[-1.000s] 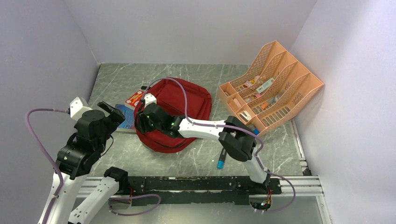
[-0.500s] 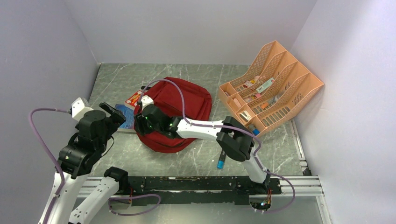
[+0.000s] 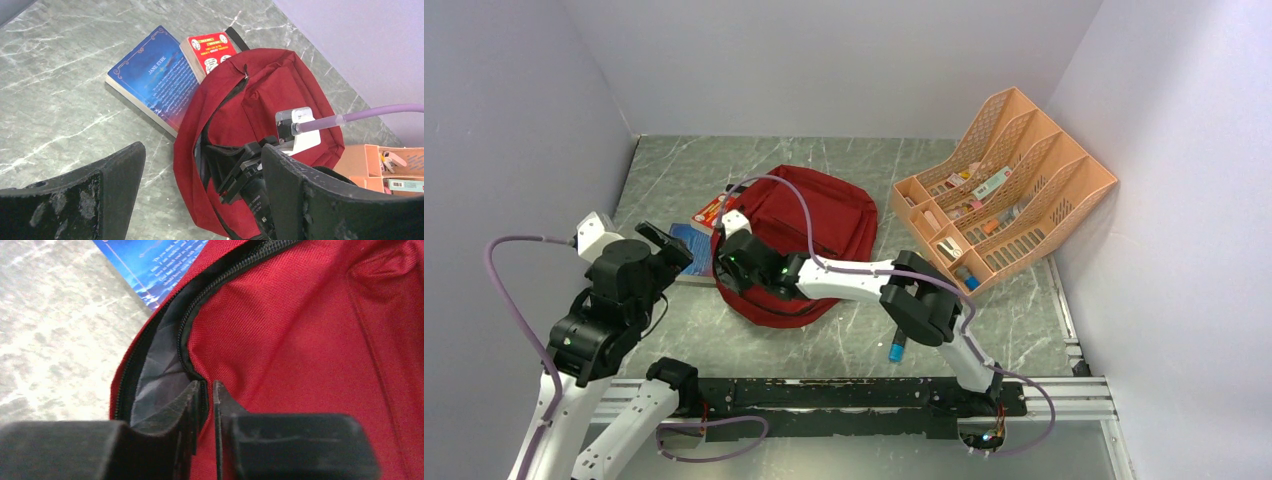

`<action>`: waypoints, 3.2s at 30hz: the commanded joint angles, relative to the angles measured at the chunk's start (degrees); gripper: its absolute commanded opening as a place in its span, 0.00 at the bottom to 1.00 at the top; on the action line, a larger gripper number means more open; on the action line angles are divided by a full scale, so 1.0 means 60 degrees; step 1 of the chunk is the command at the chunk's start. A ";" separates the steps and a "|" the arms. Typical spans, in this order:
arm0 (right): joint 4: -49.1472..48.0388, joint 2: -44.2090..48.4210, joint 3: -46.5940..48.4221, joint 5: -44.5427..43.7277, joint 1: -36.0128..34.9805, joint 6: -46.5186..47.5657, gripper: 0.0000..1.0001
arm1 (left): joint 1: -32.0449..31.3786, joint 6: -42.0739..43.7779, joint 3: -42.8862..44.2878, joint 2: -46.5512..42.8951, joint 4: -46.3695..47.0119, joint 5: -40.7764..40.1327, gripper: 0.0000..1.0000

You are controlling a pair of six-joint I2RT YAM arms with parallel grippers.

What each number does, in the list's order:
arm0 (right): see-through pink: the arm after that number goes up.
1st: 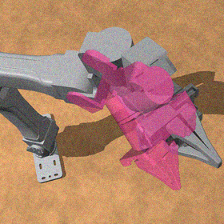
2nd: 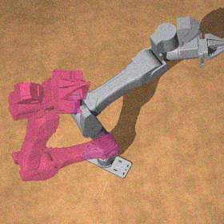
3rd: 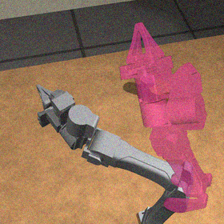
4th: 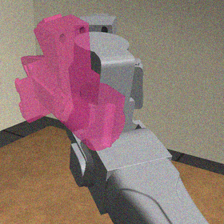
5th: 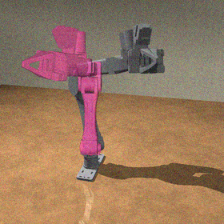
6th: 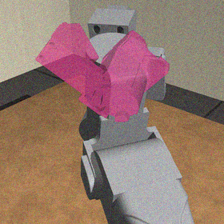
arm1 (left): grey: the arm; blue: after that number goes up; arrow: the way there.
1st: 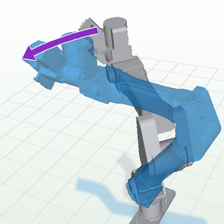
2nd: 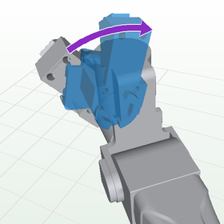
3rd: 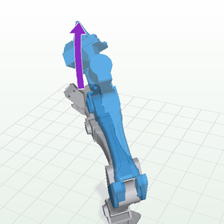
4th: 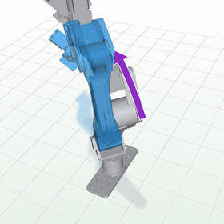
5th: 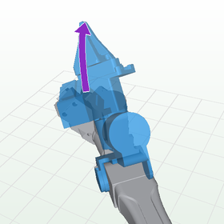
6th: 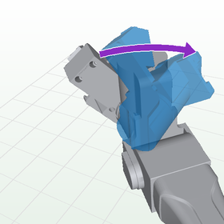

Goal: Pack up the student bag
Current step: Adjust the student bag at the center of the board.

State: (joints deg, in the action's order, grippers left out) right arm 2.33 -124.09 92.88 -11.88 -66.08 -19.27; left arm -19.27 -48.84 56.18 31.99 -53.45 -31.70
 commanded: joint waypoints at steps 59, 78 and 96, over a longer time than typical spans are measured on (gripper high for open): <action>0.1943 -0.1700 0.3700 0.8393 0.7131 0.5372 0.29 | 0.0091 0.0899 -0.3384 0.2893 0.3257 0.3863 0.97; -0.1712 0.4117 -0.2543 0.5770 0.6962 -0.1351 0.33 | 0.0091 0.1188 -0.3014 0.3375 0.3547 0.3891 0.97; 0.0228 0.5229 -0.6208 0.1549 0.4178 -0.0311 0.30 | 0.0091 0.1255 -0.3291 0.3552 0.3870 0.4022 0.92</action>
State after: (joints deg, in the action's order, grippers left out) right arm 4.67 -96.29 58.94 10.15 -42.06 -22.57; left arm -19.27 -42.19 36.18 53.25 -32.32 -8.80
